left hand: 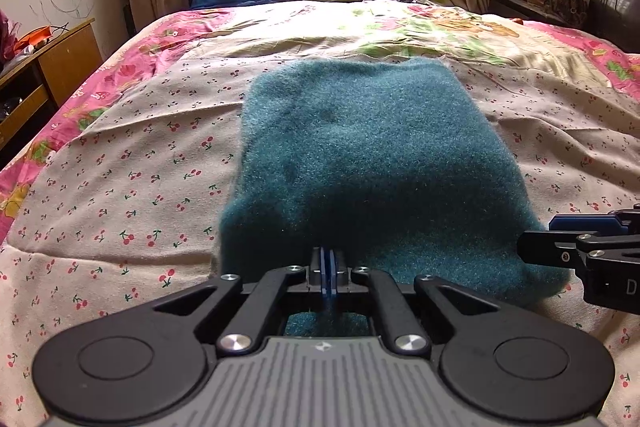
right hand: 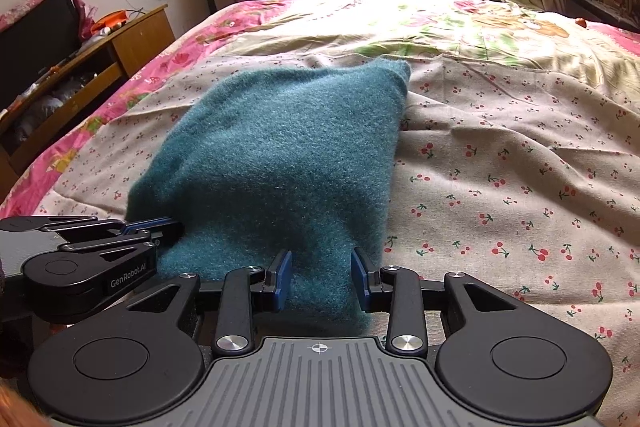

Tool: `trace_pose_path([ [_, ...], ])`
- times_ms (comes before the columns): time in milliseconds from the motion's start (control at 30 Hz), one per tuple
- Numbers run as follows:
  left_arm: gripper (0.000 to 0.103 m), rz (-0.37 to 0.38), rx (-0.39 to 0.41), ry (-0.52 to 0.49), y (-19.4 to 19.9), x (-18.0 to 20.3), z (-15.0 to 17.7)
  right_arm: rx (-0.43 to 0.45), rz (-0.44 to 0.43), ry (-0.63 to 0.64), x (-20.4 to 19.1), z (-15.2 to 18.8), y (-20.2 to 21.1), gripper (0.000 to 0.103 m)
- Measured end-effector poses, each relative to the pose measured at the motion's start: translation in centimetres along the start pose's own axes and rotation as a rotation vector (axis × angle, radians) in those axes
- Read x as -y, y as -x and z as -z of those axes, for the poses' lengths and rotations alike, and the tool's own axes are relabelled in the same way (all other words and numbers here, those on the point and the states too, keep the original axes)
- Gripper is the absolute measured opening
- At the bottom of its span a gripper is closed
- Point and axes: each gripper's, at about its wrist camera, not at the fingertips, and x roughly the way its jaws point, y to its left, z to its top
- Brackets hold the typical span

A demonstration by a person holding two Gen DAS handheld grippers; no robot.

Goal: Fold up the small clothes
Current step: 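Hold the folded sweater edge with the left tool beside the open right tool, then open the left tool and pull both tools back from the folded sweater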

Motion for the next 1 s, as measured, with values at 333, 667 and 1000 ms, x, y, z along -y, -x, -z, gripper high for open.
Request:
trace_pose_path([
  [333, 0.021, 0.001, -0.033, -0.021, 0.1, -0.3, -0.2, 0.002, 0.008, -0.040, 1.1, -0.5, 0.8, 0.036],
  [667, 0.023, 0.078, -0.013, 0.027, 3.8, -0.5, 0.6, 0.010, 0.016, -0.060, 1.5, 0.0, 2.7, 0.037],
  [1000, 0.041, 0.150, -0.057, -0.006, 6.3, 2.2, 4.3, -0.033, 0.034, -0.067, 0.1, 4.1, 4.8, 0.040],
])
